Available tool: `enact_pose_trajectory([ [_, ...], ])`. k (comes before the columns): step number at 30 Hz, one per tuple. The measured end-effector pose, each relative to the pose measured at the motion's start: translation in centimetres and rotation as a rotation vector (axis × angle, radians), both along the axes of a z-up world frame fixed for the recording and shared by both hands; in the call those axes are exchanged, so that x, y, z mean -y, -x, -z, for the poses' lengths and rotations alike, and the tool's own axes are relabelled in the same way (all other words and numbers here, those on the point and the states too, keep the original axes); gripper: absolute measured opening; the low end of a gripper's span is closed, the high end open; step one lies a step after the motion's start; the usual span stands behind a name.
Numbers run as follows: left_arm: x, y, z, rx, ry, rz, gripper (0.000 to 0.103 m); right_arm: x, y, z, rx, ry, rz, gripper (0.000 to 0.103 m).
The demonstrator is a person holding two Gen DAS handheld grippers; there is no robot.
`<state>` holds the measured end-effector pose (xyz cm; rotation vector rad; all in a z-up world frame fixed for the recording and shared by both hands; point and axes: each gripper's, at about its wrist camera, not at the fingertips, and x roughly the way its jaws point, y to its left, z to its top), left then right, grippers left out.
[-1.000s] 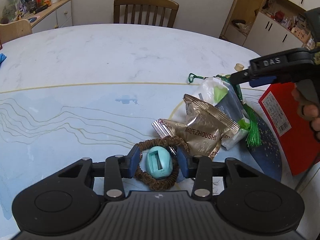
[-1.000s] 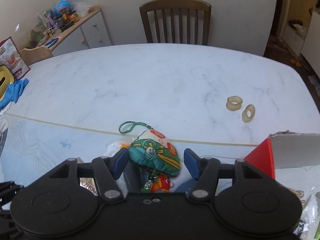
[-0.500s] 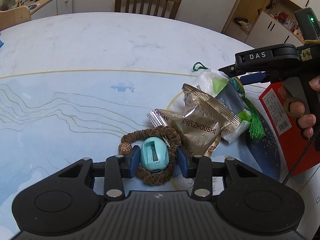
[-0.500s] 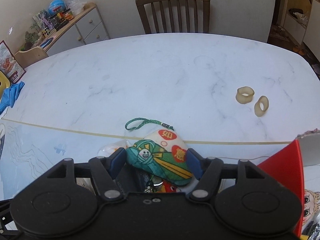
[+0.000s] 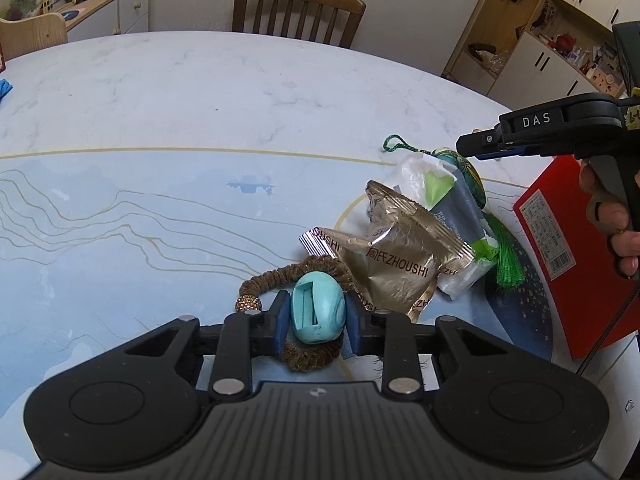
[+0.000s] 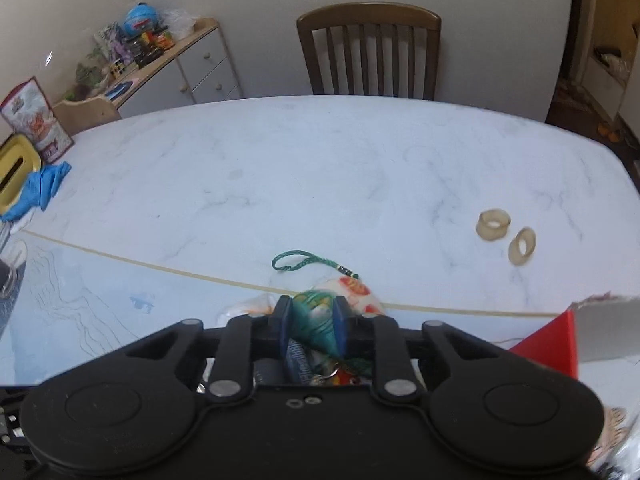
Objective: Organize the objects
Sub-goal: 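Grasp the teal ring toy with the left gripper while the right grasps the green-white plush charm, then carry the teal toy and plush charm into the shoebox and open both grippers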
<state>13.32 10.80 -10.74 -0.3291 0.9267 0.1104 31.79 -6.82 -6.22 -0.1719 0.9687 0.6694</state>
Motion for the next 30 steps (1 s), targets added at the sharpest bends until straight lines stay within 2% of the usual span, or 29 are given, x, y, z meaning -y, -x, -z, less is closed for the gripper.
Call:
enact_pose_trajectory([
  [1, 0.0, 0.1, 0.0, 0.001, 0.001, -0.001, 0.028, -0.1, 0.0, -0.1, 0.009, 0.005, -0.012, 0.022],
  [4, -0.1, 0.2, -0.2, 0.0, 0.003, -0.008, 0.028, -0.1, -0.5, 0.0, -0.019, 0.003, -0.012, 0.035],
  [6, -0.2, 0.4, -0.5, 0.003, 0.003, -0.013, 0.028, -0.3, -0.8, 0.3, -0.02, 0.008, 0.003, 0.057],
  [8, -0.4, 0.5, -0.7, 0.005, 0.008, -0.021, 0.028, -0.5, -1.3, 0.5, -0.019, 0.005, 0.018, 0.07],
  [9, -0.5, 0.6, -0.8, 0.006, 0.009, -0.026, 0.028, -0.6, -1.5, 0.6, -0.023, 0.001, 0.028, 0.072],
  [14, -1.0, 0.8, -1.4, 0.011, 0.012, -0.043, 0.028, -1.2, -2.6, 2.3, -0.07, 0.029, 0.072, 0.075],
  [19, -1.1, 0.6, -1.6, 0.016, 0.012, -0.047, 0.028, -1.4, -2.8, 3.8, -0.104, 0.055, 0.1, 0.083],
  [24, -1.1, 0.6, -1.9, 0.021, 0.009, -0.05, 0.028, -1.3, -2.9, 4.3, -0.138, 0.056, 0.12, 0.072],
  [30, -0.7, 0.6, -3.1, 0.034, 0.003, -0.036, 0.028, -0.6, -2.3, 2.6, -0.123, 0.022, 0.12, 0.067],
])
